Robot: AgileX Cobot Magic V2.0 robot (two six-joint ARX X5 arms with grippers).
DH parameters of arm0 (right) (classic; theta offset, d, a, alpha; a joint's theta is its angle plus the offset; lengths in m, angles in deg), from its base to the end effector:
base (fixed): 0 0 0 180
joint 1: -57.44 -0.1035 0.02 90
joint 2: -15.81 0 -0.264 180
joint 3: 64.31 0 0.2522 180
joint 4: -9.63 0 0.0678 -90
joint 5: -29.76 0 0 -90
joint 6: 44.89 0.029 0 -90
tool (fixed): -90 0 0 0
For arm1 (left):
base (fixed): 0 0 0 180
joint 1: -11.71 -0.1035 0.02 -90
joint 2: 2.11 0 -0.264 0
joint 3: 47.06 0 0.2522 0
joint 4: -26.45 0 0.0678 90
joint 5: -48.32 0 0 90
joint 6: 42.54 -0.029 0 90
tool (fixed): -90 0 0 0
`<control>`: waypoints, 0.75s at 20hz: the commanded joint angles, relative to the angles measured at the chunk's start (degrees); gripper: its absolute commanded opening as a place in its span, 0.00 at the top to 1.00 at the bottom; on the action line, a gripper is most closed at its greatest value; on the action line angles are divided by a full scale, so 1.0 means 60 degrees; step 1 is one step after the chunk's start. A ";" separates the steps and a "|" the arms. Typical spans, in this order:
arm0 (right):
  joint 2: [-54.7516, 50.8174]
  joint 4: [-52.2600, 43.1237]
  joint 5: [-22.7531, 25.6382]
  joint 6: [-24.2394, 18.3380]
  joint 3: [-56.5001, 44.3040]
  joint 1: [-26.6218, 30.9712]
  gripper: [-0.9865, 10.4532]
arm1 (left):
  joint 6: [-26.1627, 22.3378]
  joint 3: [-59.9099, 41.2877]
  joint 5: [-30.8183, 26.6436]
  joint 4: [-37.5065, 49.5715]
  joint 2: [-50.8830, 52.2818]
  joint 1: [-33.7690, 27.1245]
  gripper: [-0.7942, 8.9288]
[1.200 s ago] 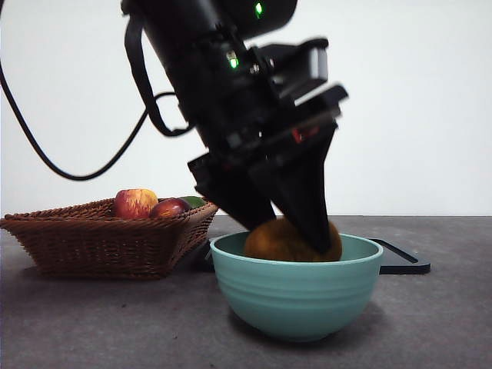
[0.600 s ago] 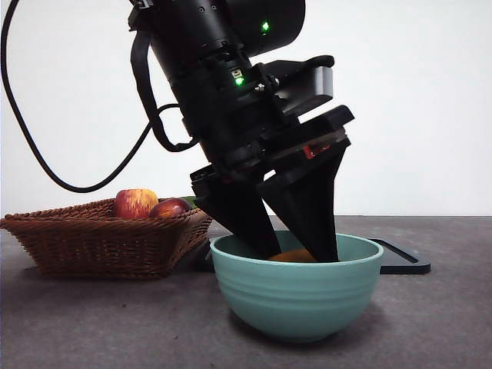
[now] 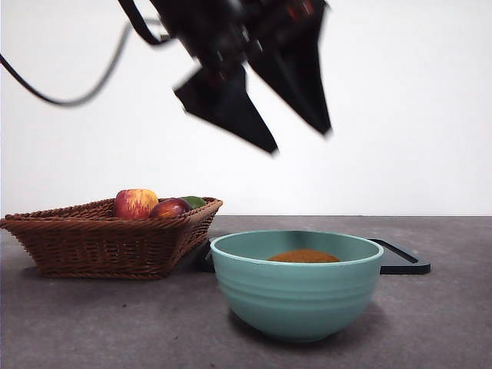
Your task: Pick up the wifruite, put it on the bowl, pick up the plate, put it on desk
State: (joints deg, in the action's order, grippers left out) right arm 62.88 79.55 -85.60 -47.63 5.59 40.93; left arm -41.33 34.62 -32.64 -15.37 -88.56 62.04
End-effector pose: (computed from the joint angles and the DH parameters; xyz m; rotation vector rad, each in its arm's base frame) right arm 0.1275 0.0507 0.3258 0.0217 0.8202 0.7081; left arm 0.2016 -0.2502 0.2760 0.2811 0.8042 -0.9675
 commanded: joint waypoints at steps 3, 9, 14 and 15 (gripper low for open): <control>0.0069 -0.0066 -0.0022 0.0066 0.0175 -0.0047 0.53 | 0.0390 0.0200 -0.0004 -0.0368 0.1096 -0.0918 0.56; 0.0069 -0.0066 -0.0022 0.0066 0.0171 -0.0047 0.53 | 0.0492 -0.0175 0.0874 -0.0969 0.2703 -0.2787 0.56; 0.0073 -0.0066 -0.0018 0.0066 0.0171 -0.0047 0.53 | 0.0495 -0.1712 0.1781 -0.1191 0.4328 -0.3592 0.56; 0.0073 -0.0066 -0.0018 0.0066 0.0171 -0.0047 0.53 | 0.0532 -0.2080 0.1978 -0.1264 0.4685 -0.3632 0.56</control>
State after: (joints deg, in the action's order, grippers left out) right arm 62.88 79.55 -85.60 -47.63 5.59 40.95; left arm -38.53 21.72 -21.12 -23.41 -60.17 40.05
